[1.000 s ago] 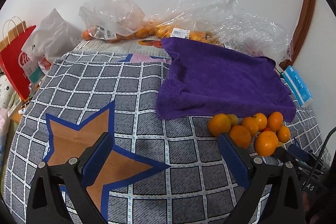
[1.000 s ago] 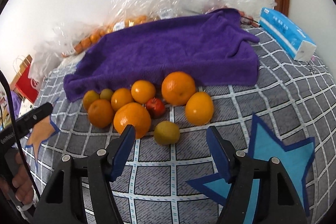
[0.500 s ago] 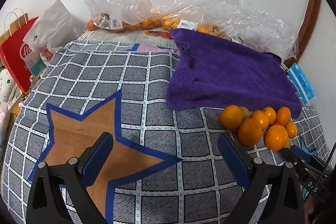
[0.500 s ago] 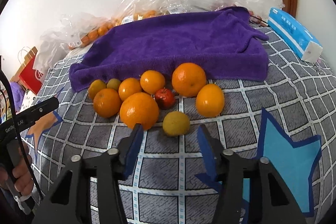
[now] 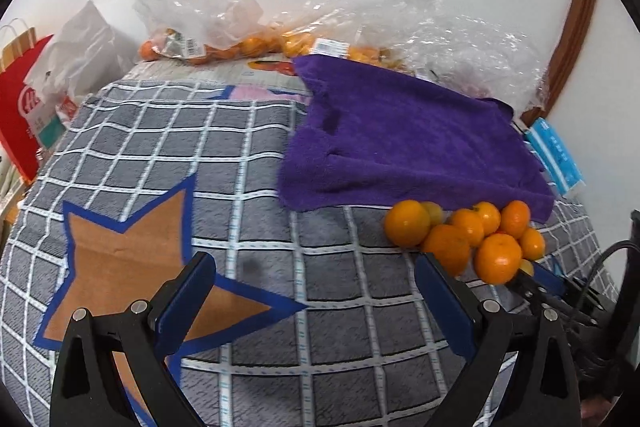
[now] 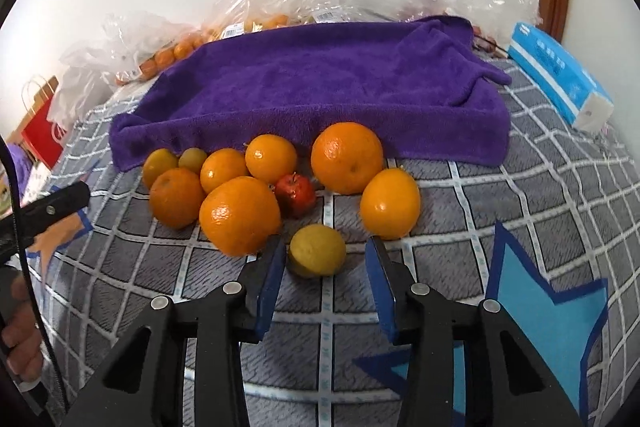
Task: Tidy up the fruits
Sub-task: 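Move the right tool toward the small yellow-green citrus while the left tool approaches an orange, then close the right tool on the yellow-green citrus while the left tool closes on the orange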
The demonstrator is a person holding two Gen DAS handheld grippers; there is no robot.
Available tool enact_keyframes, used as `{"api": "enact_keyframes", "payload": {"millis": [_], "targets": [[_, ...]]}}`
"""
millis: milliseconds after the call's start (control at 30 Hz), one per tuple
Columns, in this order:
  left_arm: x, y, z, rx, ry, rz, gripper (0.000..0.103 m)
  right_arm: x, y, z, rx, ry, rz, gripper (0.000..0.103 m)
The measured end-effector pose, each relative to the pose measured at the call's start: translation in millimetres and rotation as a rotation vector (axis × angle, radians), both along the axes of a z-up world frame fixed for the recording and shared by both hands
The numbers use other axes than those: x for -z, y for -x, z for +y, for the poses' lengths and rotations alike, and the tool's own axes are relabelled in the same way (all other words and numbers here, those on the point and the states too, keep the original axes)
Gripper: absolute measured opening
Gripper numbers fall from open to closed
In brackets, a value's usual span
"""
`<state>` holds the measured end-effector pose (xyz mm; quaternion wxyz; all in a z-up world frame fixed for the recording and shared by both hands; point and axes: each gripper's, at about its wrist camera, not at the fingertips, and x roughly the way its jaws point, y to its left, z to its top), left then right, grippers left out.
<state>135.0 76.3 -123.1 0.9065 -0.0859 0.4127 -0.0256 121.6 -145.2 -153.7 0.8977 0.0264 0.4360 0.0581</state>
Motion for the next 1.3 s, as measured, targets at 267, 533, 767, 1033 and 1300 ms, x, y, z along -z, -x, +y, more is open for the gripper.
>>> {"api": "enact_keyframes", "payload": {"millis": [267,533,767,1033,1300], "targets": [[-2,-18,-21,0.053,0.068,-0.004,0.089,-4,8,-2,-0.015,0.024,-0.032,0.029],[9,-41,-31,0.076,0.152,0.042,0.062,-5,19,-25,0.009,0.026,-0.046,0.029],[18,-50,-31,0.102,0.25,0.083,0.03,-2,16,-38,0.045,-0.033,-0.032,0.029],[6,-38,-29,0.068,0.173,0.093,0.031,-3,17,-34,0.045,-0.008,-0.039,0.029],[2,-24,-32,0.063,-0.025,0.088,0.031,-3,18,-36,0.066,0.024,-0.036,0.029]]}}
